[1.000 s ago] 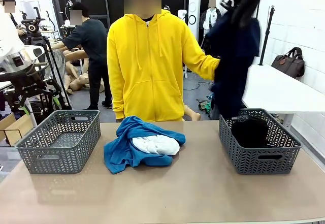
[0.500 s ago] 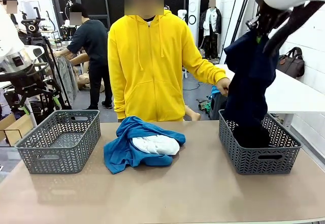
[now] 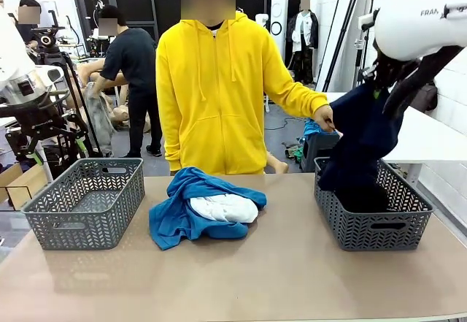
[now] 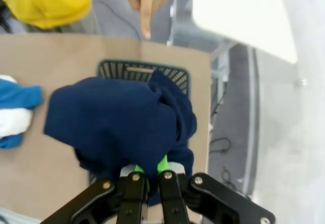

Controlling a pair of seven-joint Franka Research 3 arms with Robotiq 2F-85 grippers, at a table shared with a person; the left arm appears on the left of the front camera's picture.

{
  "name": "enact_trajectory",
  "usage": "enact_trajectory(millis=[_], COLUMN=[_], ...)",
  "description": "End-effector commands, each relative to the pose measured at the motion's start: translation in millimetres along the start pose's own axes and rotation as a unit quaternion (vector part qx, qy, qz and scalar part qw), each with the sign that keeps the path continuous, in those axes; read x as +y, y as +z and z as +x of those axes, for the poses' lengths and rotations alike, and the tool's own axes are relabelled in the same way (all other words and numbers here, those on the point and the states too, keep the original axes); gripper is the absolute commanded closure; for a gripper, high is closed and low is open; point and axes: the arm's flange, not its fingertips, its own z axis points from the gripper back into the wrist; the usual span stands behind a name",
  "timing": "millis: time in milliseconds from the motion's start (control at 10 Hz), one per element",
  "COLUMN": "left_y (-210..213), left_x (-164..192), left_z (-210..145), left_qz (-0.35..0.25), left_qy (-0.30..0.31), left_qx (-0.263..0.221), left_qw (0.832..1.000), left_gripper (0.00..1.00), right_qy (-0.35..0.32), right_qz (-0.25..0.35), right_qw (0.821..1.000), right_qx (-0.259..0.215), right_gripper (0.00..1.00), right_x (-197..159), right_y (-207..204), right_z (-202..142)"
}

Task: Sort the tops and bottoms.
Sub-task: Sort the clothes according to human instructions.

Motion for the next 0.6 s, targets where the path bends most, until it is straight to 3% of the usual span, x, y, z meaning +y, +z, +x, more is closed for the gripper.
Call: enact_trajectory(millis=[0, 300, 500], left_y=[0.6, 0.6, 0.6], left_x=[1.0, 1.0, 1.0], left_z=[-1.2, -1.2, -1.2], left_qz=[-0.004, -0.004, -0.004], left_qy=[0.006, 0.006, 0.006], left_qx=[0.004, 0.004, 0.004], left_qw=[1.0, 1.0, 1.0], left_gripper=[0.0, 0.0, 0.0], right_qy=[-0.012, -0.061, -0.093], right_qz=[0.032, 0.034, 0.077], right_qw=[0.999, 0.993, 0.986], right_qx=[0.021, 0.099, 0.112], right_gripper=[1.0, 1.0, 1.0], right_x=[-10.1, -27.0, -29.5], right_y=[-29.7, -108.5, -151.7], right_z=[-17.2, -63.8, -93.7])
